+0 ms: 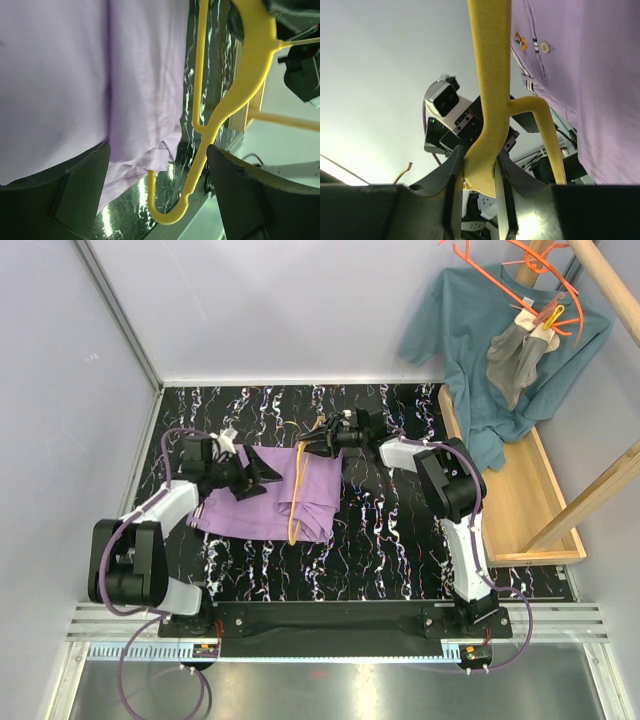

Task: Place the trousers on the hanger

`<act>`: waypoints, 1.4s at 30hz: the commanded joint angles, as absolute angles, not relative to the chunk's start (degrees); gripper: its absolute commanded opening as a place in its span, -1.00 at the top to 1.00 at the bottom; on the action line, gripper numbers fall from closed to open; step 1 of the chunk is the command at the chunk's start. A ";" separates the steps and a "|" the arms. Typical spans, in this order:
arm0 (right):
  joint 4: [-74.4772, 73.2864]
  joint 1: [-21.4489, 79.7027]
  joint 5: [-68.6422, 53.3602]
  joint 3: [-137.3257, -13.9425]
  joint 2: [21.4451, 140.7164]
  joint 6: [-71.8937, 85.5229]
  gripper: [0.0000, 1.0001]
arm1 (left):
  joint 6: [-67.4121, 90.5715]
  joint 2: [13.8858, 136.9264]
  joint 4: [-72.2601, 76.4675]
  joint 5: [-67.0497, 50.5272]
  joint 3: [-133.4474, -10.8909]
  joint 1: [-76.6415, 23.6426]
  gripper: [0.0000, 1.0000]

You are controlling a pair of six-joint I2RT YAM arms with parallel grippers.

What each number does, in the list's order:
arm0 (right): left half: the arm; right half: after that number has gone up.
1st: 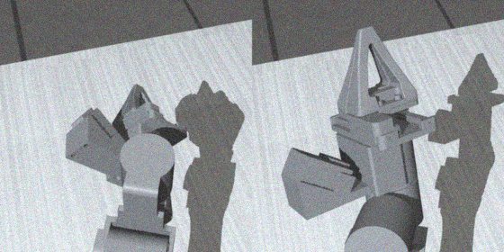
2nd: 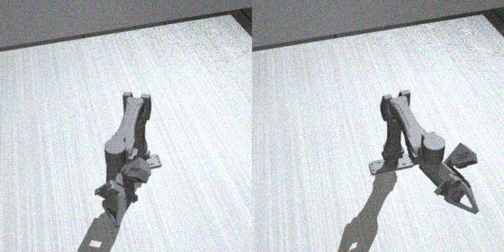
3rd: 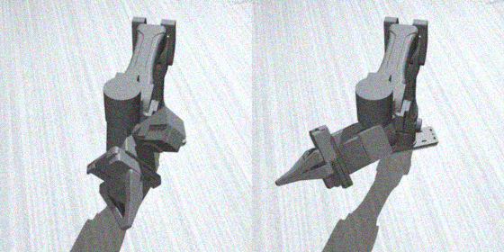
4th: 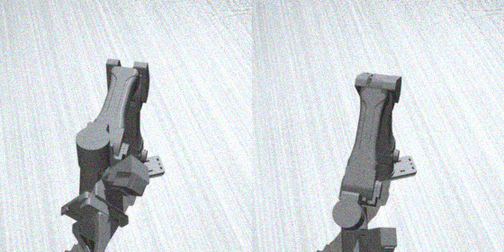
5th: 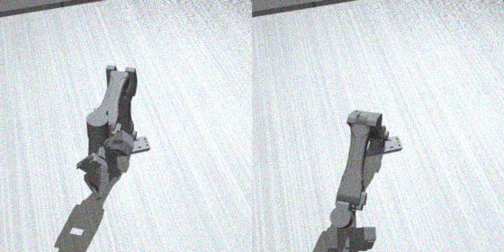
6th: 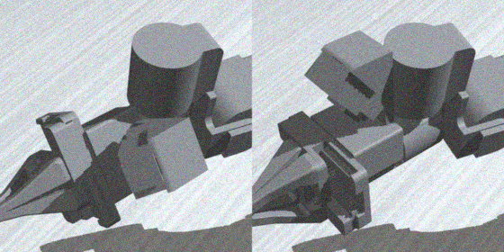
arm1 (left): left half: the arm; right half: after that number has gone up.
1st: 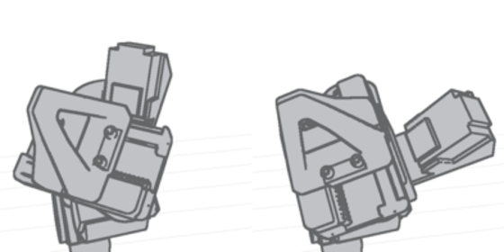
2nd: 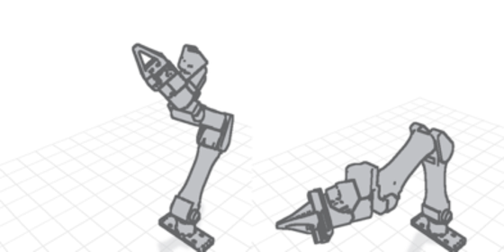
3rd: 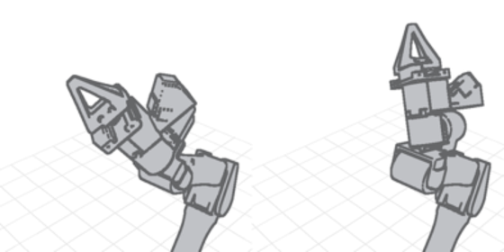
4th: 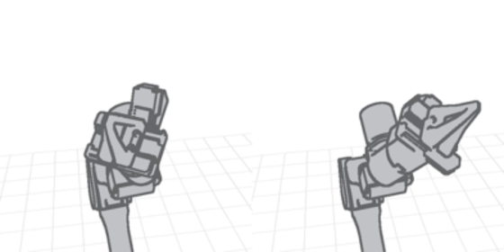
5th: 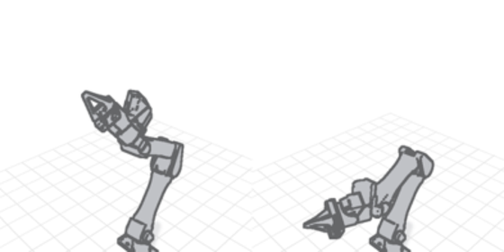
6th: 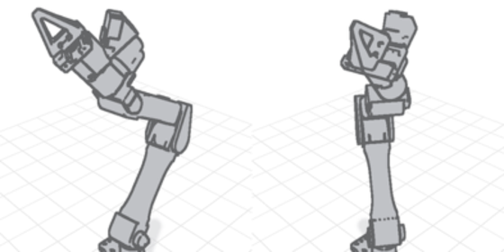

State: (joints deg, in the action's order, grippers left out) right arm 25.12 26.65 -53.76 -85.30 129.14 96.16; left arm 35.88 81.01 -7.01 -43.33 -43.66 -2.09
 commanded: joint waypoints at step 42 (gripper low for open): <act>47.20 23.64 -59.24 -74.18 121.29 103.89 1.00 | 37.70 106.44 -4.57 -45.97 -66.97 -12.13 1.00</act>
